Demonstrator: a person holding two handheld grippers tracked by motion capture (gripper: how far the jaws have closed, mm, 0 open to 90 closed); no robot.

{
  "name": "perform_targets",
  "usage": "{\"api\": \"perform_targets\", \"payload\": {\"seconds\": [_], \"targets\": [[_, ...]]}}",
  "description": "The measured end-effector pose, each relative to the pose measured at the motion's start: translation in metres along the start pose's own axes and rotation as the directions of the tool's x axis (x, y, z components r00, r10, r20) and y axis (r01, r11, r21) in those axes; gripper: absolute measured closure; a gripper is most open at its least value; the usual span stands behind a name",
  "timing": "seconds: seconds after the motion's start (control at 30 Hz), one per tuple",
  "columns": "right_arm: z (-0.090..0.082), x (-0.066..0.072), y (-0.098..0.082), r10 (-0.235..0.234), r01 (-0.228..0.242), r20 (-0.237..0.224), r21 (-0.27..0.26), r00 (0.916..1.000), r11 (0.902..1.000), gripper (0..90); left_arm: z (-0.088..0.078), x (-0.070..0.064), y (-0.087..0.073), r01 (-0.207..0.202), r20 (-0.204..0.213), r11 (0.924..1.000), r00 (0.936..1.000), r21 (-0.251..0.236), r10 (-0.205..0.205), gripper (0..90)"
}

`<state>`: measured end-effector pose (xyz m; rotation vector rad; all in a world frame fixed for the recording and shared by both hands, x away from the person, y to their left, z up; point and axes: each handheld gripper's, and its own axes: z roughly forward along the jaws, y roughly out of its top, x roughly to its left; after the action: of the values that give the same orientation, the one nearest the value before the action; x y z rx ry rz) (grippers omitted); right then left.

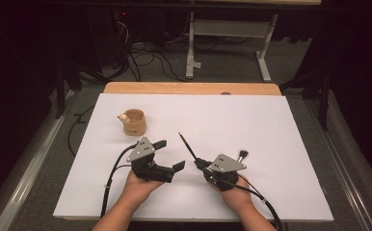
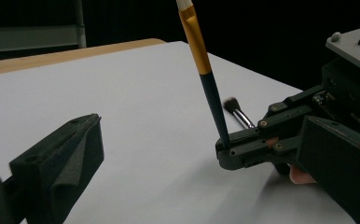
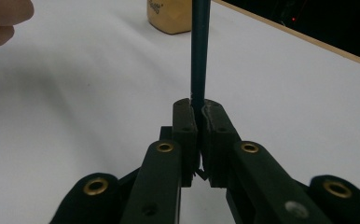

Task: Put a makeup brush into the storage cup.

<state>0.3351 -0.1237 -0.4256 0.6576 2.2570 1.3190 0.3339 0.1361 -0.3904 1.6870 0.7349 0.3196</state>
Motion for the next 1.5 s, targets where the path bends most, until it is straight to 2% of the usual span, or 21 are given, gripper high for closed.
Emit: {"api": "perform_targets", "payload": {"seconds": [0.57,0.8,0.93,1.03,1.1,1.3,1.5], "targets": [[0.003,0.009,0.002,-0.021,0.02,-0.033,-0.009,0.9992,0.9997,87.2,-0.001,-0.001,0.0,0.017,0.005,0.9998,0.9998,-0.01,-0.017,3.6],[0.002,0.012,0.003,-0.025,0.025,-0.038,-0.005,0.999,0.9997,87.2,-0.001,0.002,-0.003,0.057,0.023,0.9981,0.9981,-0.021,-0.057,7.6],[0.003,0.013,0.003,-0.026,0.026,-0.045,-0.013,0.9987,0.9996,87.2,-0.002,0.003,-0.004,0.078,0.031,0.9963,0.9965,-0.035,-0.077,13.9],[0.004,0.013,0.003,-0.035,0.035,-0.046,-0.011,0.9983,0.9993,87.2,-0.002,0.005,-0.004,0.102,0.061,0.9941,0.9931,-0.037,-0.1,18.2],[0.004,0.015,0.003,-0.03,0.029,-0.048,-0.01,0.9984,0.9995,87.2,-0.002,0.006,-0.005,0.11,0.062,0.9933,0.9923,-0.037,-0.107,20.5],[0.005,0.016,0.003,-0.046,0.046,-0.055,-0.009,0.9974,0.9989,87.2,-0.003,0.005,-0.006,0.102,0.06,0.9939,0.9932,-0.041,-0.1,31.1],[0.005,0.016,0.003,-0.057,0.057,-0.061,-0.007,0.9965,0.9984,87.2,-0.006,0.004,-0.007,0.094,0.063,0.9932,0.9939,-0.069,-0.09,45.0]]}}
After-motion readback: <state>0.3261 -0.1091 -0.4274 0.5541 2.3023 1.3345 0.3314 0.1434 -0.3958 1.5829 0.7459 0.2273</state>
